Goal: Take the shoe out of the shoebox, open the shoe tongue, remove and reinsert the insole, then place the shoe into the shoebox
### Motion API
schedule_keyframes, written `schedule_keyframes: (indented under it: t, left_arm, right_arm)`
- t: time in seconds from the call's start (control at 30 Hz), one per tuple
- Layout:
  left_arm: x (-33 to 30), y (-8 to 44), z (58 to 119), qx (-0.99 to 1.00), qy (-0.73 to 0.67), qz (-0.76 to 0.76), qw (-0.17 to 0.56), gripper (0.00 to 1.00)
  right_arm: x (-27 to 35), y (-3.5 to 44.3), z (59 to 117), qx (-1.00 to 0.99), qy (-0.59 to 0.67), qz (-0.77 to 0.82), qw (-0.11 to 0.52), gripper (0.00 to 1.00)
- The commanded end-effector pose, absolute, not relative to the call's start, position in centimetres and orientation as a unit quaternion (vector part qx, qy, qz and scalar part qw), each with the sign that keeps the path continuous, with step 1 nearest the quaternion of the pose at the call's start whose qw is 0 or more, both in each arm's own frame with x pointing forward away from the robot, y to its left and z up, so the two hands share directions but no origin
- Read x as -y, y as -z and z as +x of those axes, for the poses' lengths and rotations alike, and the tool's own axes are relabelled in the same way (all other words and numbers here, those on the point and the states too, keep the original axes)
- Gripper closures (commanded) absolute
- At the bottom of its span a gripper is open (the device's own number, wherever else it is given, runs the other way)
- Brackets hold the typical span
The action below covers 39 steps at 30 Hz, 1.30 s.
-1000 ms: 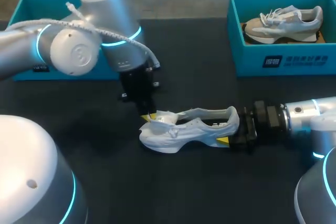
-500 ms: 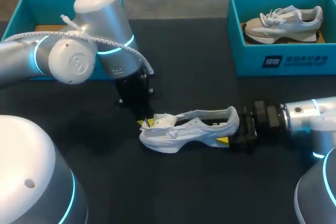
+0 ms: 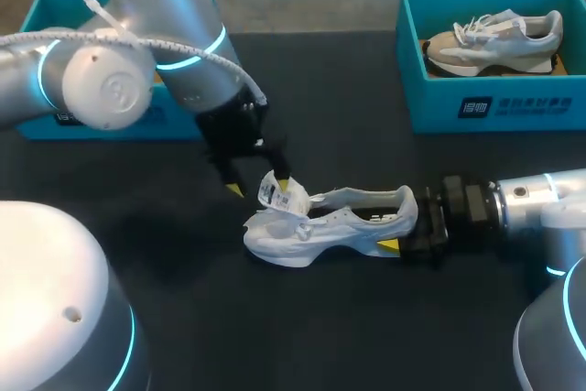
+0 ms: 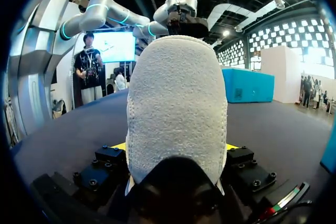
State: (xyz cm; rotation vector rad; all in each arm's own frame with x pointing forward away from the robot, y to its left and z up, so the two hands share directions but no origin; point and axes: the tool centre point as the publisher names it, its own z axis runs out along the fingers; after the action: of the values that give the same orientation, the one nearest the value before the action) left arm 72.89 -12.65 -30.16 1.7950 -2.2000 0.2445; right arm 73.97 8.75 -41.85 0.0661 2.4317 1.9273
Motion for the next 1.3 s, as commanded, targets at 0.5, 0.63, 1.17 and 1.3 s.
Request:
schedule_keyframes:
  t: [0.5, 0.63, 1.17, 1.3]
  left_arm:
    - [15.0, 23.4, 72.1, 0.887, -0.083, 0.436, 0.125, 1.0]
    - [15.3, 22.3, 72.4, 0.921, -0.063, 0.358, 0.143, 1.0]
    - [17.7, 20.9, 70.0, 0.993, 0.0, 0.091, 0.078, 1.0]
    - [18.3, 21.7, 70.0, 0.995, 0.017, 0.094, 0.041, 1.0]
  right_arm:
    - [-8.8, 42.1, 74.0, -0.784, -0.62, 0.021, 0.02, 1.0]
    - [-8.8, 42.1, 74.0, -0.784, -0.62, 0.021, 0.02, 1.0]
    - [-8.8, 42.1, 74.0, -0.784, -0.62, 0.021, 0.02, 1.0]
    - [-8.8, 42.1, 74.0, -0.784, -0.62, 0.021, 0.02, 1.0]
